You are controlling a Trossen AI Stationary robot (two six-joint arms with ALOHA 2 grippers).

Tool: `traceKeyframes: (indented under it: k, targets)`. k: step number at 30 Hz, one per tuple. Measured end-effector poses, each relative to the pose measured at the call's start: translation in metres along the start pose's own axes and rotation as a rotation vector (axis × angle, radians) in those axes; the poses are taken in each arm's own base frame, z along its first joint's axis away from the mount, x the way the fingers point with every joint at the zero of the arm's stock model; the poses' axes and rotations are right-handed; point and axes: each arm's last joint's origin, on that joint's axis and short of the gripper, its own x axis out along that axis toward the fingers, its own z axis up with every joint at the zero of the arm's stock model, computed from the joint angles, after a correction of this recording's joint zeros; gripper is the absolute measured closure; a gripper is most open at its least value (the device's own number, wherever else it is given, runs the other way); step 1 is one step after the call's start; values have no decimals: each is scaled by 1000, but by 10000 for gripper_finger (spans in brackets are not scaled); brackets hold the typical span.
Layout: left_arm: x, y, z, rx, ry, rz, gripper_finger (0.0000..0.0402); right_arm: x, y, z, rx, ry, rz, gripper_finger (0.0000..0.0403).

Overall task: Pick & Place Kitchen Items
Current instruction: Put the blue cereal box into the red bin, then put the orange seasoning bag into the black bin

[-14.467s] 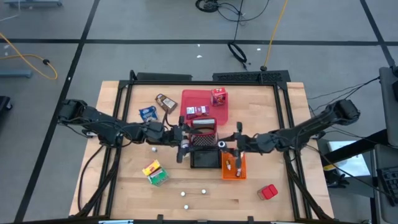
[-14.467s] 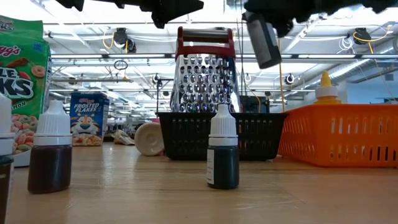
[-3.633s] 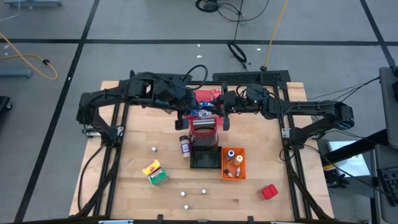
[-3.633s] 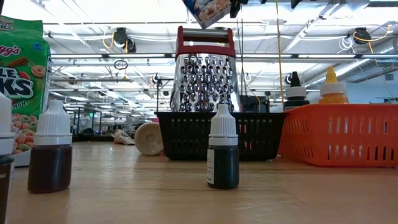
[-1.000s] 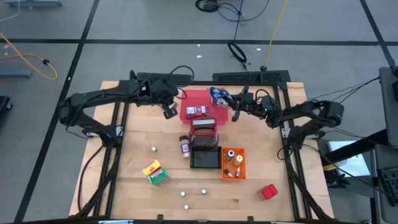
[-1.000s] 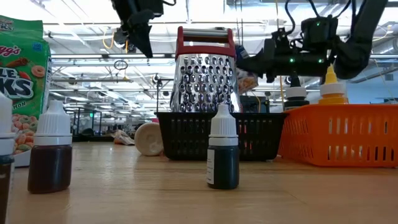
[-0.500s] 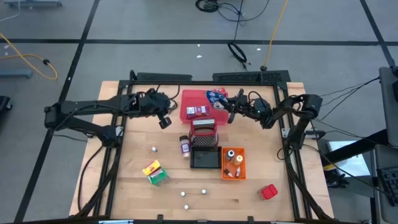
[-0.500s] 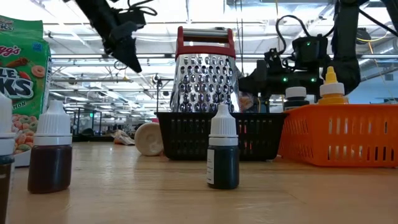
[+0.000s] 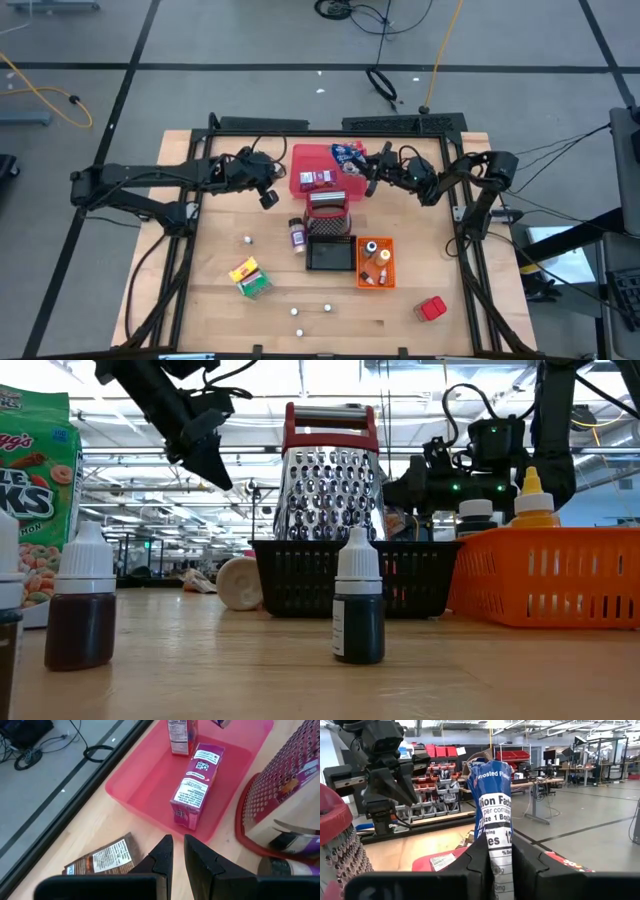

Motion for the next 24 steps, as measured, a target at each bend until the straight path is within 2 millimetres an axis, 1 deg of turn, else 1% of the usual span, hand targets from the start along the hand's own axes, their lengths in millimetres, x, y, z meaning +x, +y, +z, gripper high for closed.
traceKeyframes:
  k: [5, 9, 13, 18, 24]
  targets:
    - [0, 0, 0, -7, -2, 0, 355, 0, 0, -3, -14, 30, -8, 329]
    - [0, 0, 1, -10, -9, -1, 355, 0, -2, -4, -23, 35, -54, 305]
    - [0, 0, 1, -11, -14, -2, 355, 0, -2, -1, -38, 13, -51, 278]
    - [0, 0, 1, -11, -13, -2, 355, 0, -2, -3, -43, 25, -54, 249]
    - [0, 0, 1, -10, -13, -2, 355, 0, -2, -2, -43, 23, -52, 238]
